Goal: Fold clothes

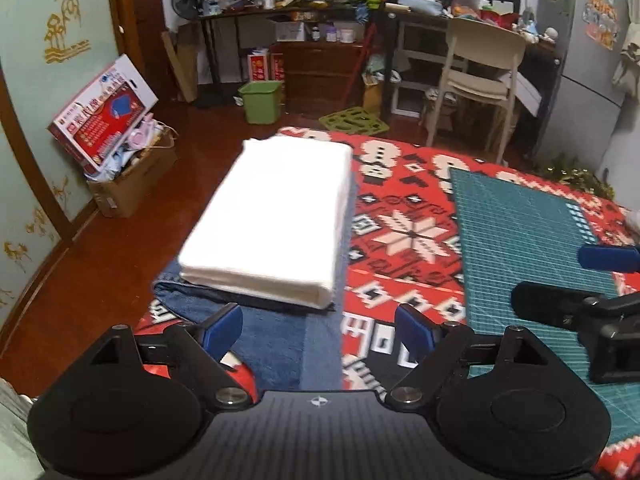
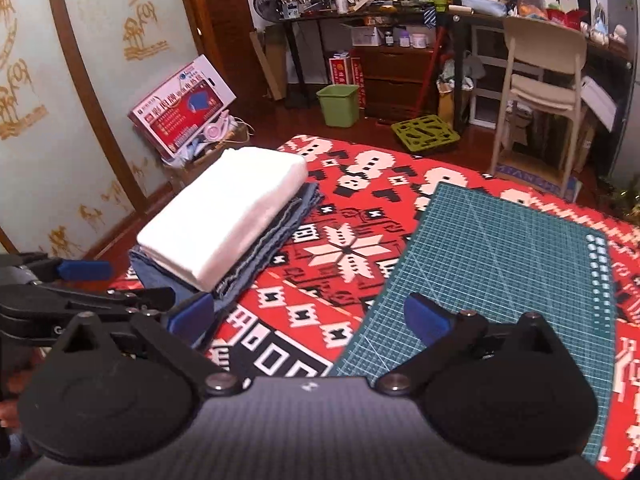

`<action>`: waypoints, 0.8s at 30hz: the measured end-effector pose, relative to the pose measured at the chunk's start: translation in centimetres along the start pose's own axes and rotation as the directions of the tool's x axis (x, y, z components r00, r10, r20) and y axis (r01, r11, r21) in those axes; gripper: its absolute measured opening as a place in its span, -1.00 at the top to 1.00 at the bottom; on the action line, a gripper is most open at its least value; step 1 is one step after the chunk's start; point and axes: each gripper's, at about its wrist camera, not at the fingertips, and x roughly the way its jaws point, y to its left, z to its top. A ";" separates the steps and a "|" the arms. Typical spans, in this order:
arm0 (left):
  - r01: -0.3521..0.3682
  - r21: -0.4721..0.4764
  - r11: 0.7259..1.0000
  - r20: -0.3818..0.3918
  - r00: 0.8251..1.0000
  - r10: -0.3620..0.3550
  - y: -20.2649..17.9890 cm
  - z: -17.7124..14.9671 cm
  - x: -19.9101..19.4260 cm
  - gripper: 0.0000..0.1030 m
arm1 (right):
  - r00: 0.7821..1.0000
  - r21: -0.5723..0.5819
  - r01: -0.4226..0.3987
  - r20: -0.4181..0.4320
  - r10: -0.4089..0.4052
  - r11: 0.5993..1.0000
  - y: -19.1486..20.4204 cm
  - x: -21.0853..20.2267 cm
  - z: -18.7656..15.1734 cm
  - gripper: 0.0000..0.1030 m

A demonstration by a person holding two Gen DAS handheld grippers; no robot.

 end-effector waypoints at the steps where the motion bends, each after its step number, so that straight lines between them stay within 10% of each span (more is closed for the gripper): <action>1: 0.006 0.003 1.000 -0.014 1.000 -0.006 -0.1 0.0 -0.2 -0.61 | 1.000 -0.014 0.001 0.012 -0.001 1.000 0.2 -0.4 -0.2 -0.99; 15: -0.092 0.009 0.996 -0.003 0.996 0.092 -0.1 -0.6 -5.1 -0.62 | 0.995 -0.004 0.089 0.053 -0.089 0.996 3.6 -5.5 0.6 -0.99; 24: -0.157 -0.048 0.986 -0.026 0.988 0.155 0.9 -0.1 -7.8 -0.80 | 0.990 -0.004 0.122 -0.072 -0.122 0.992 5.4 -6.3 2.4 -0.99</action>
